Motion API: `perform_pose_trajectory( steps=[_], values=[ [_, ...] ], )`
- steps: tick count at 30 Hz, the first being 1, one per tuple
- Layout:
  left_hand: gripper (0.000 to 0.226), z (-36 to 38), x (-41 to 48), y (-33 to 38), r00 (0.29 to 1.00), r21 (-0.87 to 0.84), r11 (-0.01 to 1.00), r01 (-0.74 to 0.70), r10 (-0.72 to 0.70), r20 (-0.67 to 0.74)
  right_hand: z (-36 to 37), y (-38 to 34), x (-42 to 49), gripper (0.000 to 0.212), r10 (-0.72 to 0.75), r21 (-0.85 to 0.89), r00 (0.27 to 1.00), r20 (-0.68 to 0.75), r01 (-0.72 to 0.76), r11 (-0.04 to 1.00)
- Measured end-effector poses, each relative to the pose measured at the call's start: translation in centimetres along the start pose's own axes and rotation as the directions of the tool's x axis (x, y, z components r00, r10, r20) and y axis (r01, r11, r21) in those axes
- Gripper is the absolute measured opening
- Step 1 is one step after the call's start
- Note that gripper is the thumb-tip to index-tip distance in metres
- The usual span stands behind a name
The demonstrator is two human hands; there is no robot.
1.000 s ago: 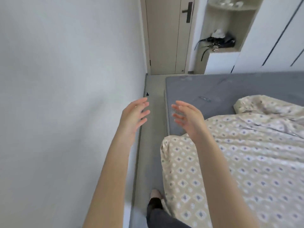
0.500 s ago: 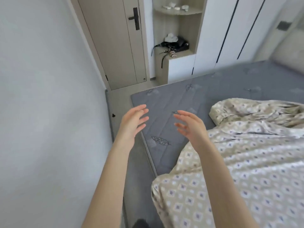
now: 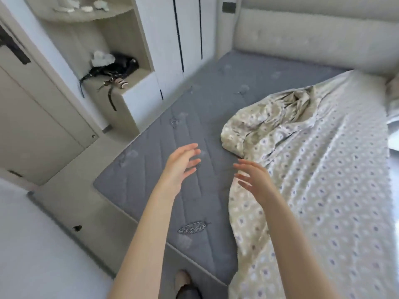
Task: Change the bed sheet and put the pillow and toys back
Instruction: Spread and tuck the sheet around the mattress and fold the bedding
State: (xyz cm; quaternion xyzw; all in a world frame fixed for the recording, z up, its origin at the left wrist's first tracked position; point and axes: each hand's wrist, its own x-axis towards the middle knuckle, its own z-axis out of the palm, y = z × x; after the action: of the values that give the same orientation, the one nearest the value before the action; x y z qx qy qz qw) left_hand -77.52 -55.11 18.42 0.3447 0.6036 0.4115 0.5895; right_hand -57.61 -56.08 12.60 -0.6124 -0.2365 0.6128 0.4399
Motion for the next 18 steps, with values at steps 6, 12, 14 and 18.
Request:
perform_pose_trajectory(
  steps=[6,12,14,18],
  values=[
    [0.024,-0.7,8.5,1.9,0.980,0.138,0.987,0.083,-0.106,0.169,2.7,0.3,4.3,0.017,0.069,0.047,0.980,-0.188,-0.061,0.997],
    [0.028,0.9,15.7,-0.4,0.936,0.266,0.938,0.222,-0.281,0.210,2.7,3.6,10.3,0.028,0.173,-0.063,0.942,-0.288,-0.199,0.978],
    [0.029,1.5,18.1,-1.5,0.926,0.294,0.920,0.260,-0.324,0.194,2.4,4.4,13.2,0.040,0.202,-0.108,0.935,-0.293,-0.242,0.964],
    [0.029,2.9,23.4,-3.7,0.900,0.347,0.879,0.326,-0.401,0.170,2.0,5.3,18.8,0.042,0.216,-0.258,0.926,-0.308,-0.300,0.918]
  ],
)
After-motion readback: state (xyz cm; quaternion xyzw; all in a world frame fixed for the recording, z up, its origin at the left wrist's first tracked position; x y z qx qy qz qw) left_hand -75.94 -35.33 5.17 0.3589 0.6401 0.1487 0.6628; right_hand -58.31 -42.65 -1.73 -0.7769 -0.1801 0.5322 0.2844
